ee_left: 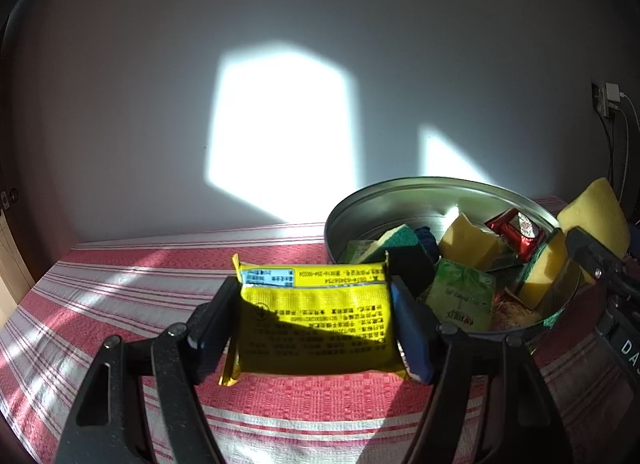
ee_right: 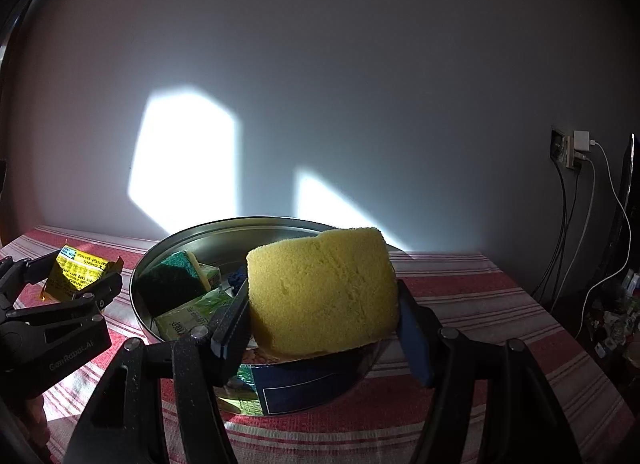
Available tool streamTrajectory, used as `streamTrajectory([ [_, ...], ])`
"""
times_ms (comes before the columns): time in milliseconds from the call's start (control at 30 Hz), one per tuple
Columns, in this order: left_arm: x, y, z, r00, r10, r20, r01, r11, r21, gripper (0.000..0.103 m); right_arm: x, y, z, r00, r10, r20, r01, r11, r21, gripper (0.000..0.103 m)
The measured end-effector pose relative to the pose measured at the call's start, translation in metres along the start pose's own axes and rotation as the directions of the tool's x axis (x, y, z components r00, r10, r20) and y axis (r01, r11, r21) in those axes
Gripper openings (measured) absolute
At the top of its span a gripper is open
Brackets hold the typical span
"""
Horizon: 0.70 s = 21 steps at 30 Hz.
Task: Organize objects
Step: 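Carry the yellow packet and yellow sponge over the silver tin, then open both tools to drop the yellow packet and sponge into the tin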
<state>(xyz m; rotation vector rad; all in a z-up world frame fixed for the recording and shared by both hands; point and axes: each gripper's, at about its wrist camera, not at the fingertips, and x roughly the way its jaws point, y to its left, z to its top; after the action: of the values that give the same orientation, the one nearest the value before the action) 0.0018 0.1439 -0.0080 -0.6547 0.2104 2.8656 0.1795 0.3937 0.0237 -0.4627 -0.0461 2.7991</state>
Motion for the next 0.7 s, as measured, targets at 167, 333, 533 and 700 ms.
streamTrajectory([
  [167,0.008,-0.018,0.006,0.999,-0.038,-0.005,0.039,0.999,0.022,0.072,0.010,-0.008,0.001,1.000,-0.010,-0.020,0.010,1.000,0.010,0.067],
  [333,0.017,-0.028,0.023,0.999,-0.045,-0.012,0.045,0.999,0.028,0.072,0.024,-0.014,0.005,0.999,0.000,-0.042,0.002,1.000,0.030,0.067],
  [533,0.037,-0.033,0.049,0.998,-0.048,-0.045,0.048,0.999,0.015,0.072,0.048,-0.012,0.010,0.997,0.032,-0.070,-0.029,0.999,0.037,0.067],
  [700,0.049,-0.035,0.066,0.998,-0.032,-0.062,0.033,0.999,0.016,0.072,0.068,-0.013,0.015,0.992,0.065,-0.109,-0.058,0.996,0.066,0.067],
])
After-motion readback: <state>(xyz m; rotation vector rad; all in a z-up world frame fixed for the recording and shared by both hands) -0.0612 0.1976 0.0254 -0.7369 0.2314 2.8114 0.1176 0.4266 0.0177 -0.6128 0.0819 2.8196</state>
